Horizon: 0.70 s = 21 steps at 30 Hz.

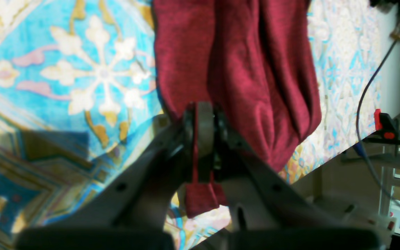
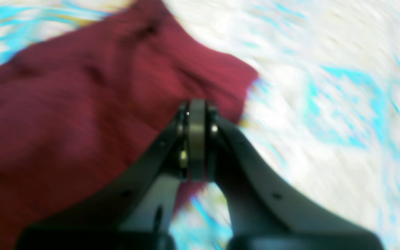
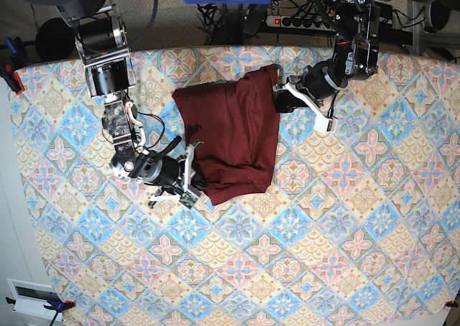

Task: Layout the t-shirt on the table in an organized manner, then fold the t-shirt properly
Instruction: 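Fold the bundle edge with the left gripper over toward the right gripper, then drag the folded shirt with the right gripper across the table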

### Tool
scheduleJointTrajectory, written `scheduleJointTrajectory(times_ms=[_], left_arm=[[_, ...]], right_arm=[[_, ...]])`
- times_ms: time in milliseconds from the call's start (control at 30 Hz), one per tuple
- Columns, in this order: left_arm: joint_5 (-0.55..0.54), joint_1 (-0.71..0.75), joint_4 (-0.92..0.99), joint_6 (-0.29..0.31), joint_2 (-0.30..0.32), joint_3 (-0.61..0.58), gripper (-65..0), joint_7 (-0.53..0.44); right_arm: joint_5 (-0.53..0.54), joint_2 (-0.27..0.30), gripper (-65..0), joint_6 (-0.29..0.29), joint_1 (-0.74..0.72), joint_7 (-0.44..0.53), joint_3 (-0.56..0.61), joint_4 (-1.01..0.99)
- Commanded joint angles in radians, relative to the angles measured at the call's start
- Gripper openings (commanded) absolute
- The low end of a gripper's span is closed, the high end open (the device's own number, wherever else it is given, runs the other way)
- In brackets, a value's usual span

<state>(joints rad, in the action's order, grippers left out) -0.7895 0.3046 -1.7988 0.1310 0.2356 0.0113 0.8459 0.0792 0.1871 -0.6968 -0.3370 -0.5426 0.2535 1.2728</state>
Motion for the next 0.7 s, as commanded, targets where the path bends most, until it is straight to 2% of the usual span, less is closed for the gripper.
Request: scheduleJointTrajectory(times_ms=[0, 133, 233, 400, 667], left_arm=[[-0.018, -0.006, -0.020, 0.011, 0.003, 0.000, -65.0, -0.012], [-0.020, -0.005, -0.020, 0.011, 0.003, 0.003, -65.0, -0.012], [-0.023, -0.005, -0.022, 0.011, 0.005, 0.017, -65.0, -0.015], [-0.023, -0.008, -0.022, 0.011, -0.008, 0.140, -65.0, -0.017], [-0.017, -0.011, -0.016, 0.011, -0.107, 0.418, -65.0, -0.012]], right_arm=[[0.015, 0.001, -65.0, -0.001, -0.024, 0.025, -0.015, 0.014], [0.015, 0.004, -65.0, -0.001, -0.018, -0.004, -0.047, 0.069], [0.018, 0.005, -65.0, -0.001, -0.003, -0.064, -0.038, 0.230], [0.018, -0.001, -65.0, -0.001, 0.187, -0.138, -0.036, 0.437], [0.018, -0.114, -65.0, -0.001, 0.393, -0.142, 0.071, 0.560]])
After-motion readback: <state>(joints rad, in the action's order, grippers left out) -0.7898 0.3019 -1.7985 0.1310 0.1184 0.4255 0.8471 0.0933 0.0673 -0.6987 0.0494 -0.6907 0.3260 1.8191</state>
